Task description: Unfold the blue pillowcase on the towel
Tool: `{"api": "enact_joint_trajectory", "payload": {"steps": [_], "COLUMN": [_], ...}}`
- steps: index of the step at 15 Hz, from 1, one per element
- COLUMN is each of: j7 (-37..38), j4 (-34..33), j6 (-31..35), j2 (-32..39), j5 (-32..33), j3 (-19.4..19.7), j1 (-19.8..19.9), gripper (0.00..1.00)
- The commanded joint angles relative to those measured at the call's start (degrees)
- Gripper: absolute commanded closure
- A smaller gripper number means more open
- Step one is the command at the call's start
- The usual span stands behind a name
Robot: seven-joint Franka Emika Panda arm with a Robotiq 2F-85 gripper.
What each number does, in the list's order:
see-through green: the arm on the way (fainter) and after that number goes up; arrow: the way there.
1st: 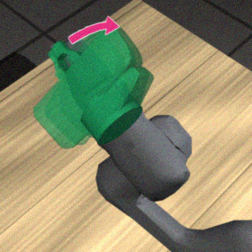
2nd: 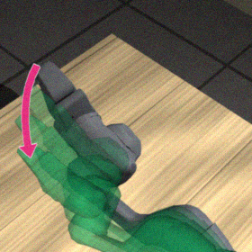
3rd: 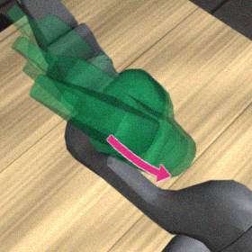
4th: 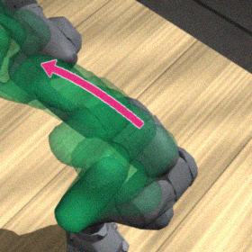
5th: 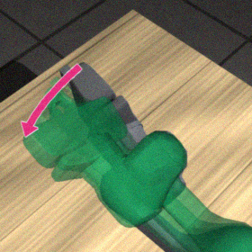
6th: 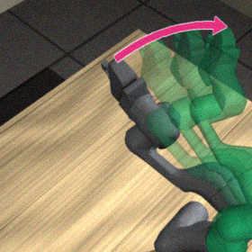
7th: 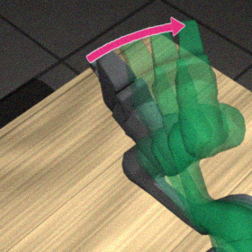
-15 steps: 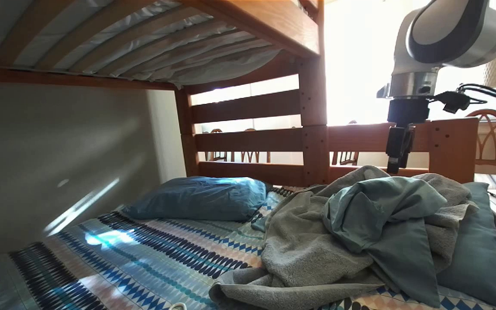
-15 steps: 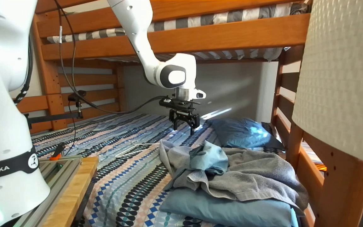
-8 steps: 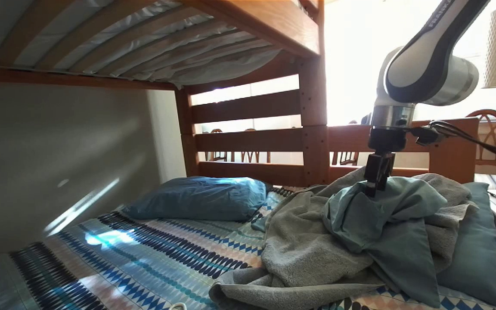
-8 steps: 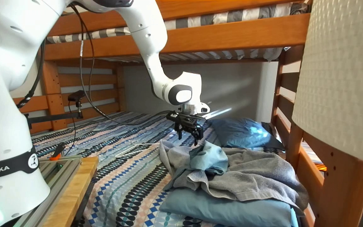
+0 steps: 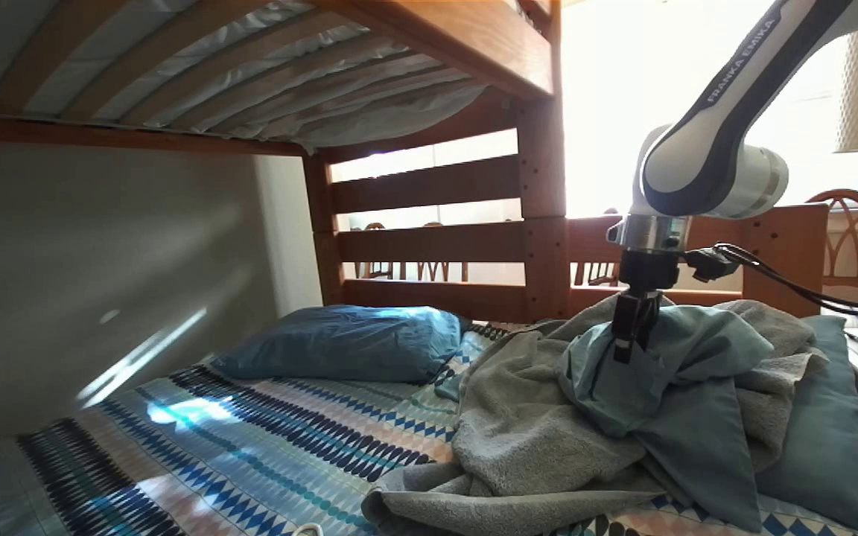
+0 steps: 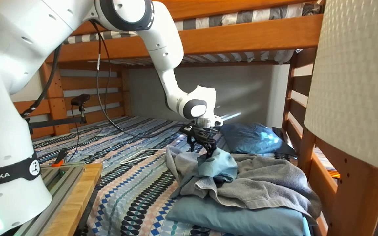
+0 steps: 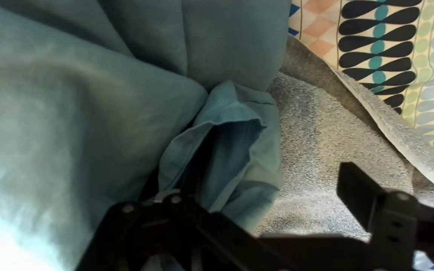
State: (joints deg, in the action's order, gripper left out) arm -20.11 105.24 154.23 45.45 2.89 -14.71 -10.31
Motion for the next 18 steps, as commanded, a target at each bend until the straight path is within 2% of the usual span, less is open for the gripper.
{"api": "enact_joint_trajectory", "payload": {"steps": [1,4,9,11,14,18], "j7": [0.6,0.5,1.1,1.2,2.3,7.4], "j4": [-4.3,-5.5,-5.7,-5.5,-4.2,0.4], "j6": [-2.5,-3.4,-4.6,-4.8,-5.7,-4.1], "j2": [2.2,2.8,2.7,2.5,0.3,-8.8], "j5": [2.6,3.3,3.7,3.7,4.9,12.3], "j3": [1.1,1.4,2.1,2.4,3.7,9.3], "j1": [-0.7,-0.7,-1.0,-1.1,-2.2,-7.2], "gripper": [0.36,0.61,0.95,1.0,1.0,1.0]}}
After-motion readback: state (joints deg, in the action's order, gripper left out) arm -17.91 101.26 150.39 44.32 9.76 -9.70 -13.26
